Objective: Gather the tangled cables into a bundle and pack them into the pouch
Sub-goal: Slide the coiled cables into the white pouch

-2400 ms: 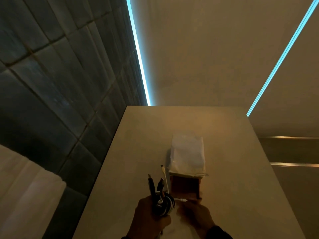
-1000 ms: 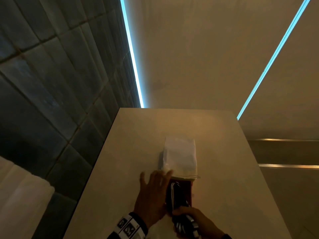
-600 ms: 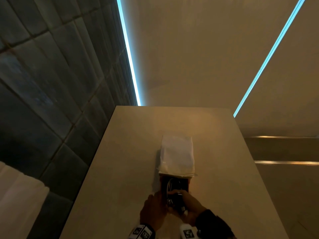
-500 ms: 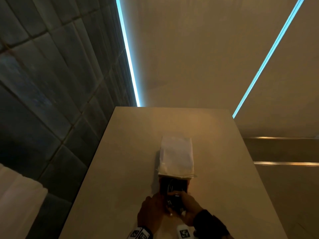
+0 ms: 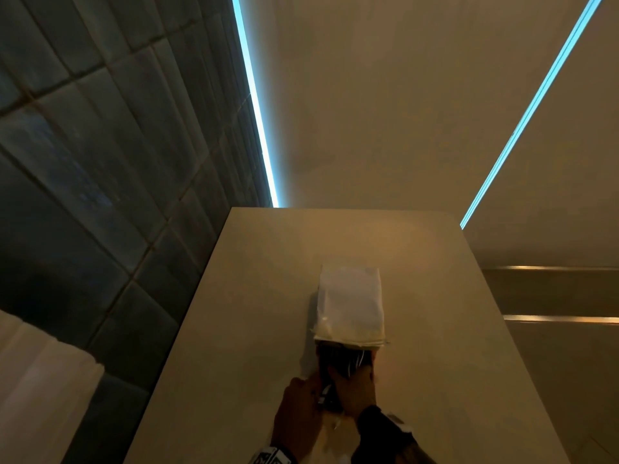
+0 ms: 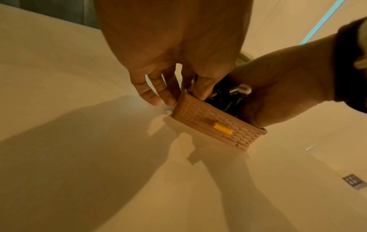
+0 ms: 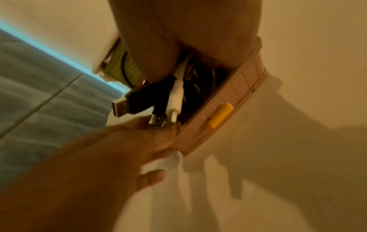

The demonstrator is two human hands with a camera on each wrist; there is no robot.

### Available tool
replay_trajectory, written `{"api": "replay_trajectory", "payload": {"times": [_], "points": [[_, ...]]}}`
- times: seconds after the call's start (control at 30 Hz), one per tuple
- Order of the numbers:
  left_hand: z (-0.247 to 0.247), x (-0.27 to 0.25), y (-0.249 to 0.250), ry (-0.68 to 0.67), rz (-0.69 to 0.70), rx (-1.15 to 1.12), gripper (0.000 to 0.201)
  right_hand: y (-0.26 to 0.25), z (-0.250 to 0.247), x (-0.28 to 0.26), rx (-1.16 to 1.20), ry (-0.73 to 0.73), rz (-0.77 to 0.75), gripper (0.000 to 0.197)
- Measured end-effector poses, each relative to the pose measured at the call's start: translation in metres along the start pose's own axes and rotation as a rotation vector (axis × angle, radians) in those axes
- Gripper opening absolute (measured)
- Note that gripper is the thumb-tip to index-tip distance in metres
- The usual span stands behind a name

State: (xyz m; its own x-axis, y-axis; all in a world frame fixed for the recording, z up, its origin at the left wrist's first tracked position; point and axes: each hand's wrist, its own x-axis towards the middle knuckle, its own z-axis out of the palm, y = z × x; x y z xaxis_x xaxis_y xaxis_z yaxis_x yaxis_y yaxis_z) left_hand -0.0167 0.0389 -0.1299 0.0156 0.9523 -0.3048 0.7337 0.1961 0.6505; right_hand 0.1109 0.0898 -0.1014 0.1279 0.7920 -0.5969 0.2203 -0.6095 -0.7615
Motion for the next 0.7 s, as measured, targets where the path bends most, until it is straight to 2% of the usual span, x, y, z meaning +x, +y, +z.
{"api": "replay_trajectory", "payload": {"times": [0.07, 0.13, 0.2, 0.27, 0.3, 0.33, 0.37, 0.43, 0.47, 0.53, 0.6, 0.7], "points": [[0.0, -0.01, 0.003, 0.075, 0.041, -0.085, 0.047, 0.0, 0.0, -0.002, -0.106, 0.016, -0.009, 0.069], [0.003, -0.017, 0.005, 0.109, 0.126, -0.14, 0.04, 0.008, 0.002, 0.003, -0.191, 0.006, -0.002, 0.073], [0.006, -0.018, 0.004, 0.108, 0.185, -0.09, 0.032, 0.016, 0.003, 0.011, -0.217, -0.028, 0.016, 0.088], [0.003, -0.014, 0.004, 0.14, 0.217, 0.002, 0.023, 0.044, 0.0, 0.039, -0.261, -0.082, -0.001, 0.107], [0.001, -0.011, 0.004, 0.153, 0.212, 0.038, 0.021, 0.05, -0.006, 0.043, -0.31, -0.123, -0.029, 0.108], [-0.002, -0.009, 0.005, 0.151, 0.201, 0.072, 0.021, 0.045, -0.015, 0.038, -0.368, -0.182, -0.071, 0.101], [-0.004, -0.007, 0.005, 0.133, 0.193, 0.102, 0.021, 0.028, -0.028, 0.022, -0.437, -0.236, -0.147, 0.084], [-0.007, -0.004, 0.006, 0.106, 0.185, 0.123, 0.021, 0.003, -0.049, -0.006, -0.623, -0.261, -0.279, 0.034], [-0.008, -0.003, 0.008, 0.104, 0.171, 0.115, 0.02, 0.002, -0.057, -0.009, -0.707, -0.215, -0.345, 0.018], [-0.01, 0.002, 0.012, 0.102, 0.145, 0.108, 0.017, 0.005, -0.073, -0.012, -0.841, -0.096, -0.438, 0.01], [-0.013, 0.008, 0.018, 0.112, 0.116, 0.084, 0.011, 0.011, -0.079, -0.012, -0.776, -0.11, -0.423, 0.006], [-0.015, 0.014, 0.021, 0.093, 0.087, 0.089, 0.012, 0.023, -0.074, -0.005, -0.713, -0.14, -0.384, 0.029]]}}
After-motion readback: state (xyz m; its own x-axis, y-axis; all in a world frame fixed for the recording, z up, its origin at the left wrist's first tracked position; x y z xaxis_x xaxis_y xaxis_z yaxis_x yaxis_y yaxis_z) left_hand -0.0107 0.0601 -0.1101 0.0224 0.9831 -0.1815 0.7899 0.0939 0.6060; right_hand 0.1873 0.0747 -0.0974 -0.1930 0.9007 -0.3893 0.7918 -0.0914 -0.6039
